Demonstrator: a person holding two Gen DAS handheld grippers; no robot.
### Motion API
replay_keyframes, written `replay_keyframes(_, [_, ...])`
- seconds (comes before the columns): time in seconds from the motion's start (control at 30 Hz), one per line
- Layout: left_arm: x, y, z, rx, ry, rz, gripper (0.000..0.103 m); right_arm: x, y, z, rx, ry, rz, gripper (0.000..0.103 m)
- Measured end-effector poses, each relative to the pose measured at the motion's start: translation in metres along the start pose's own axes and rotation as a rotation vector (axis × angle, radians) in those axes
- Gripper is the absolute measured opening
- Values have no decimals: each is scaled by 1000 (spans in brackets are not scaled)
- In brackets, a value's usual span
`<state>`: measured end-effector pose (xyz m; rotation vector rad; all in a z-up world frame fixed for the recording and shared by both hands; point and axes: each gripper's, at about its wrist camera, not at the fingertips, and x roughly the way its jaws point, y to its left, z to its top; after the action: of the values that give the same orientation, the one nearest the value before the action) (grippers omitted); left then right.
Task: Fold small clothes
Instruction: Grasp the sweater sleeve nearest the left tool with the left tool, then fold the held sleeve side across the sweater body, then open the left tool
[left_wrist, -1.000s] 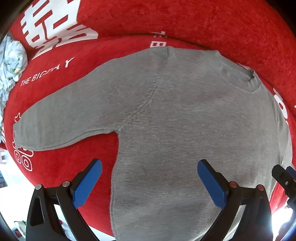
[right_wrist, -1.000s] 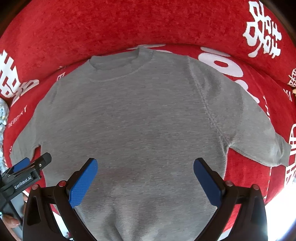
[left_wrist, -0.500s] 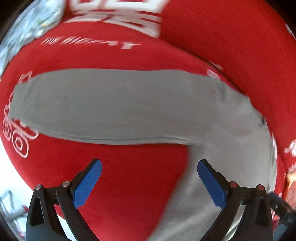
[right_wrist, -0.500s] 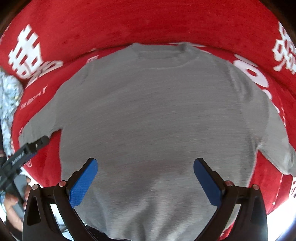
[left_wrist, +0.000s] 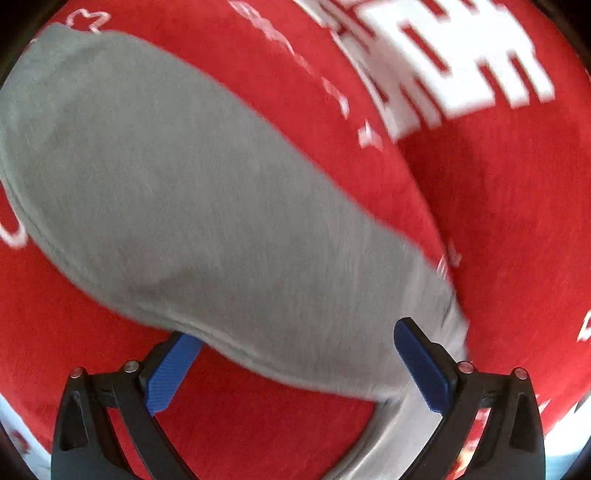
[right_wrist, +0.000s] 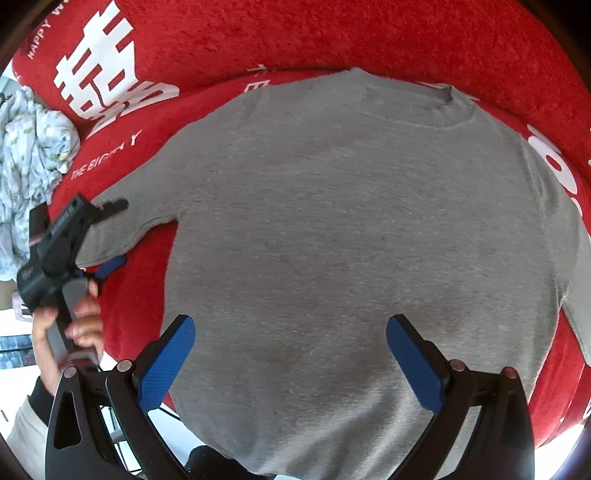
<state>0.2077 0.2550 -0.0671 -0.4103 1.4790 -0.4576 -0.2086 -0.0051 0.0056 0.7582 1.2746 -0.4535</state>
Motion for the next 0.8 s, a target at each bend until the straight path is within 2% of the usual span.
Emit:
replay_keyframes(0.03, [-7, 3, 6, -4, -31, 1, 103, 0, 0, -1, 3, 1, 0, 103])
replay_keyframes(0.13, [-38, 18, 23, 18, -134, 64, 103, 2, 0, -3, 11, 2, 1, 103])
replay_keyframes(0.2, [-54, 29, 32, 29, -182, 131, 96, 3, 0, -4, 16, 3, 3, 103])
replay_keyframes(0.23, [-58, 36, 36, 28, -180, 162, 76, 4, 1, -5, 20, 4, 3, 103])
replay_keyframes(0.27, [-61, 46, 40, 25, -165, 175, 48, 5, 1, -6, 27, 6, 5, 103])
replay_keyframes(0.3, [-59, 51, 41, 22, -148, 195, 35, 4, 1, -6, 30, 6, 7, 103])
replay_keyframes(0.33, [-60, 55, 42, 27, -146, 210, 14, 4, 1, -7, 34, 6, 8, 103])
replay_keyframes(0.37, [-60, 58, 43, 44, -142, 207, 8, 4, 2, -8, 37, 3, 9, 103])
replay_keyframes(0.5, [-68, 42, 38, 147, -149, 181, 7, -3, 0, -12, 56, -10, 25, 103])
replay_keyframes(0.6, [-83, 8, 24, 279, -161, 122, 7, -10, -8, -15, 97, -29, 49, 103])
replay_keyframes(0.67, [-83, -27, 17, 359, -157, 83, 7, -13, -15, -17, 120, -40, 54, 103])
replay_keyframes(0.8, [-74, -119, -11, 547, -121, -57, 7, -26, -38, -24, 184, -71, 61, 103])
